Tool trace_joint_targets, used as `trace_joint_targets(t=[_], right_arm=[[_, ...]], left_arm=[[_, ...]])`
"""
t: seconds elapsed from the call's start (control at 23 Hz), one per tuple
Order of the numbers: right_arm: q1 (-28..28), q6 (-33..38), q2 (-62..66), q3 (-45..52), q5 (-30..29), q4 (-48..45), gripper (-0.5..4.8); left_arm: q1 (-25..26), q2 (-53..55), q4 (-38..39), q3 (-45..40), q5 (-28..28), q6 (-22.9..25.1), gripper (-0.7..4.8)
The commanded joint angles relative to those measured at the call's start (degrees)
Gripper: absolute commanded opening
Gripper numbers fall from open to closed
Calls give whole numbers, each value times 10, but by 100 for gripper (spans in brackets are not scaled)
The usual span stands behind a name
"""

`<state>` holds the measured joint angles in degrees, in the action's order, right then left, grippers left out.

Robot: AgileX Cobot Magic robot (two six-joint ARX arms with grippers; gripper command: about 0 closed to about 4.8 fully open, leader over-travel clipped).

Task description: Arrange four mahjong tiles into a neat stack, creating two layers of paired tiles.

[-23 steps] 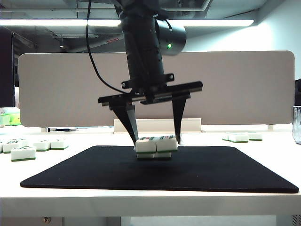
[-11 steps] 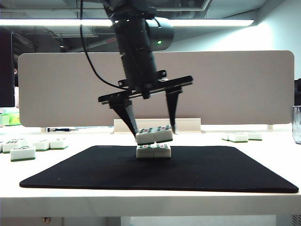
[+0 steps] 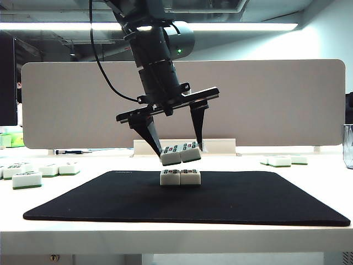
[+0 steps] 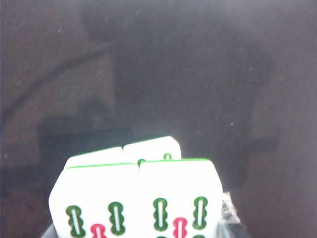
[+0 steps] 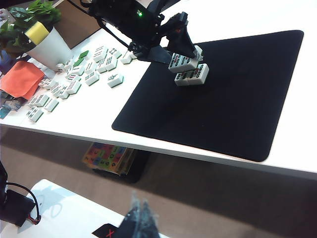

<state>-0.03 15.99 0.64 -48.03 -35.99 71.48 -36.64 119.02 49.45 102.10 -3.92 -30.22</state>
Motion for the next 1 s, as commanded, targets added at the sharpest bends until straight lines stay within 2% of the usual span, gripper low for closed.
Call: trace_joint_targets(t=[0.04,1.0], right_arm=[[0,-2,-7,-2,0,-6,-1],[0,-2,-7,-2,0,-6,-1]], left_arm=[[-1,5,-2,3,-2,2,238],[-4,6,27,8,2,2,243]])
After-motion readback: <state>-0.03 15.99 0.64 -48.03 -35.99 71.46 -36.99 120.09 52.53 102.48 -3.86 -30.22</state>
